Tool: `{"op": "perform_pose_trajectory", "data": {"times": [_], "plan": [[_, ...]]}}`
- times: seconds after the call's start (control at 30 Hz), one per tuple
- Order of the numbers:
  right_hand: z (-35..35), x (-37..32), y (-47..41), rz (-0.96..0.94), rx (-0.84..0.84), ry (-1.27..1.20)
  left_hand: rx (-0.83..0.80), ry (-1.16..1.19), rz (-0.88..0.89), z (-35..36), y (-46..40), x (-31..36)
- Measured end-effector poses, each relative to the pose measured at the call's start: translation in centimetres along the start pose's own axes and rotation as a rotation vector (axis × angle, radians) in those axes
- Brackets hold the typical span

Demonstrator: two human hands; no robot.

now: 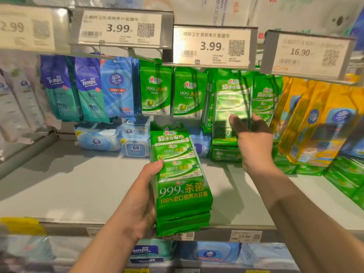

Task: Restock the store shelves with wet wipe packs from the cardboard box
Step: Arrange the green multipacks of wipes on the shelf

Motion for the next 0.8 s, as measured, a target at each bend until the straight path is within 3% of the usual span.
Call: {"op": "perform_pose_trajectory", "data": {"times": [0.4,0.7,0.8], "plan": [[-0.9,2.4,-0.9,0.150,0.048,0.062,0.000,0.035,-0.034,0.4,0.2,-0.5],[-3.2,1.2,1.5,0.290,-0.017,0.213,-0.060,-0.003,-0.039,0.8,-0.4,-1.0],[-3.0,-0.5,3.7,0.357,-0.126,0.235,-0.075,-0.046,-0.031,0.9,-0.8,-1.2]]}}
Point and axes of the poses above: each hand's wrist, its own y-axis away from the middle knuckle, its own z-axis out of the palm, x = y × z, the point moved 1 cm from there along -y, towards the middle knuckle, and after that the axes turned 5 degrees about -y, right-handed, at the moved point
